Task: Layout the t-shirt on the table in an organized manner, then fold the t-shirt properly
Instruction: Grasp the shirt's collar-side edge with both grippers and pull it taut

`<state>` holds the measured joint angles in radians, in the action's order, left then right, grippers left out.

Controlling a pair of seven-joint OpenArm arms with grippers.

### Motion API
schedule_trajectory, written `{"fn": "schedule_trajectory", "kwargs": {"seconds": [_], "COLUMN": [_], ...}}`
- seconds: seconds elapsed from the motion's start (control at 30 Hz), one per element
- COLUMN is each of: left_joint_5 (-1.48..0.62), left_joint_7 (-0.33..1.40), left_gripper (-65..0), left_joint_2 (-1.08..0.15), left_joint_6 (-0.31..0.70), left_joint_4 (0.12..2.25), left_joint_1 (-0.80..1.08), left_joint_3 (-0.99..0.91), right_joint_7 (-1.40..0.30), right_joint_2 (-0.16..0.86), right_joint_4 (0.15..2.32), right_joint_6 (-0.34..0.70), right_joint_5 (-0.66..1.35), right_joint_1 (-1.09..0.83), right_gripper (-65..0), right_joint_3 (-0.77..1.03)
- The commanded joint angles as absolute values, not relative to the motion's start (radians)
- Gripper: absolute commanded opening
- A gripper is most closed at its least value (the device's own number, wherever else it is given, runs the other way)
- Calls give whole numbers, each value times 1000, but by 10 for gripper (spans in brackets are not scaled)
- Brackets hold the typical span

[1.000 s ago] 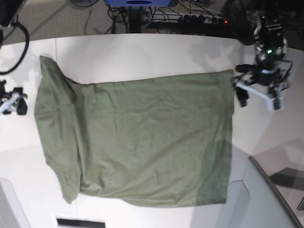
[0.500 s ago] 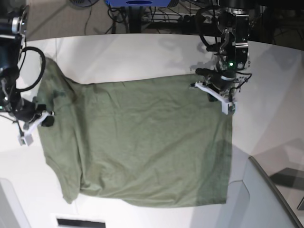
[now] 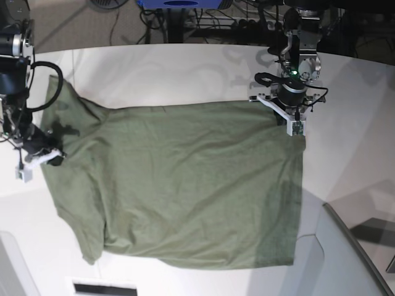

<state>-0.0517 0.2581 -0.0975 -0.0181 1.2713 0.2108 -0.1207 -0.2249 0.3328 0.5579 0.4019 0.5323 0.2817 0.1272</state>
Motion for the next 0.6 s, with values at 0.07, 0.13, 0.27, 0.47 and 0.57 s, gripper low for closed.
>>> {"fn": "schedule_trajectory", "kwargs": {"seconds": [0.07, 0.13, 0.27, 0.47, 0.57], "left_joint_5": [-35, -35, -36, -42, -42], "left_joint_7": [338, 338, 338, 337, 340], "left_gripper": [-650, -650, -650, -650, -650], "left_joint_2": [-104, -104, -104, -104, -104], "left_joint_6": [-24, -24, -24, -24, -24], "left_joint_4": [1268, 1276, 1280, 1307, 1382], "left_joint_1": [240, 242, 266, 300, 326], "left_joint_3": [-122, -122, -122, -122, -122], "right_joint_7": [-263, -263, -266, -271, -303], "right_joint_2": [352, 349, 343, 320, 318], "right_joint_4": [570, 608, 722, 967, 1084], "right_joint_6": [280, 265, 171, 62, 19], "right_joint_5": [495, 496, 496, 496, 496], "right_joint_1": [242, 202, 119, -33, -85], "right_gripper": [-636, -638, -638, -638, -638], "right_joint_3": [131, 131, 133, 133, 133]}}
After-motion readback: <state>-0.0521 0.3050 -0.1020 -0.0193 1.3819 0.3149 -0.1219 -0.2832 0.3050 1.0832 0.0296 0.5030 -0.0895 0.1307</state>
